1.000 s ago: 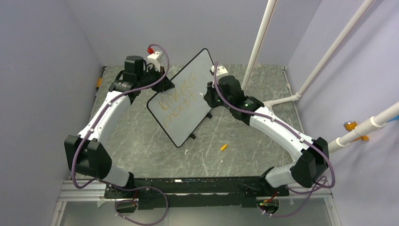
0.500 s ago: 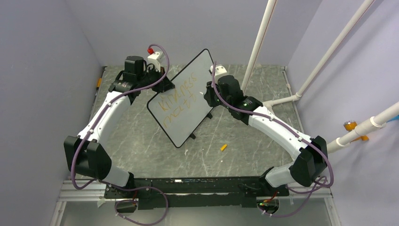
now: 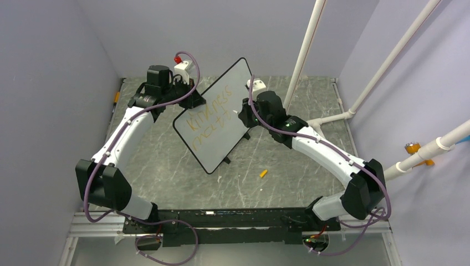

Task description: Write a sentence on the whiteboard

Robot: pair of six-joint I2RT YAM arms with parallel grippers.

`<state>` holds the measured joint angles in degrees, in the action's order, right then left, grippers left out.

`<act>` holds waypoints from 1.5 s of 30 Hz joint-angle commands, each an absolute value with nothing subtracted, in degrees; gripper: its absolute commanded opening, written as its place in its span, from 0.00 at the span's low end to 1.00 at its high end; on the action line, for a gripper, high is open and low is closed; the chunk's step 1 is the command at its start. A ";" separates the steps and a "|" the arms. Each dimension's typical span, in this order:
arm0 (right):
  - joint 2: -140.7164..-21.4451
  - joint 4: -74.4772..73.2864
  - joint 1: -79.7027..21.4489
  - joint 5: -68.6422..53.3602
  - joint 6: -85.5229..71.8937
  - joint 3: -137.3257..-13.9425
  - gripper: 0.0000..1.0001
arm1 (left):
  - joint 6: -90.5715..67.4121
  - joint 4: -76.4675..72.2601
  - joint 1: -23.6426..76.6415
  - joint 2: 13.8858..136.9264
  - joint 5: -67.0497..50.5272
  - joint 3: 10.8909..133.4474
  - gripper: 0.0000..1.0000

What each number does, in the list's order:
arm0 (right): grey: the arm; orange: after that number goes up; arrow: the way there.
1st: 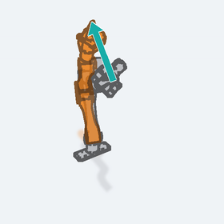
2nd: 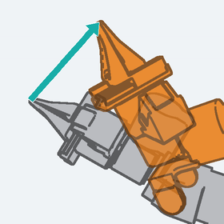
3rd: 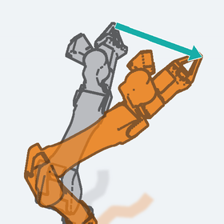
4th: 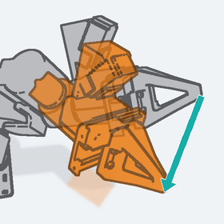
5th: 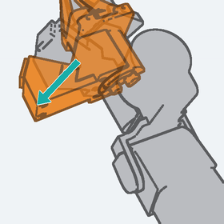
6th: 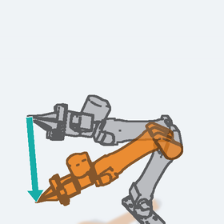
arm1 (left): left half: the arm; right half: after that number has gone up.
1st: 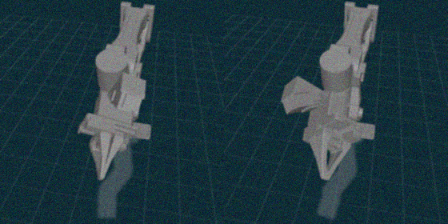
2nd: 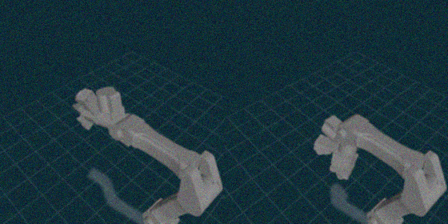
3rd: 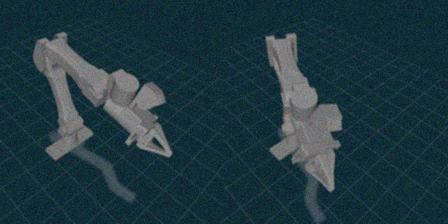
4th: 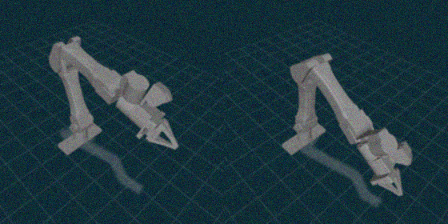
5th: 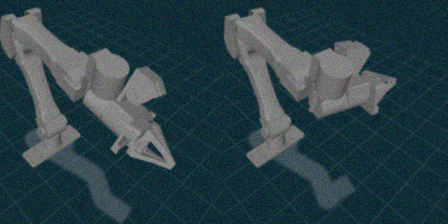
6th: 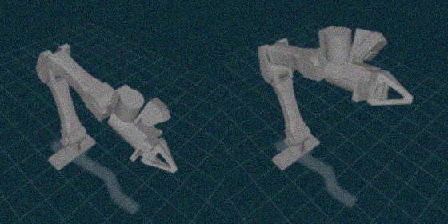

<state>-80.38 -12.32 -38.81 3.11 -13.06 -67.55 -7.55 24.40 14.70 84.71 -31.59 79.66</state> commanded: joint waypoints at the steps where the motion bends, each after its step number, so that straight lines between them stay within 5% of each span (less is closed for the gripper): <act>1: -80.70 -8.05 -38.51 0.55 -13.73 -68.06 0.00 | 1.24 28.86 15.21 86.31 -29.34 79.40 0.00; 45: -94.33 -7.23 -35.53 -0.36 -15.41 -77.86 0.00 | 0.91 28.86 15.20 86.56 -29.30 79.85 0.00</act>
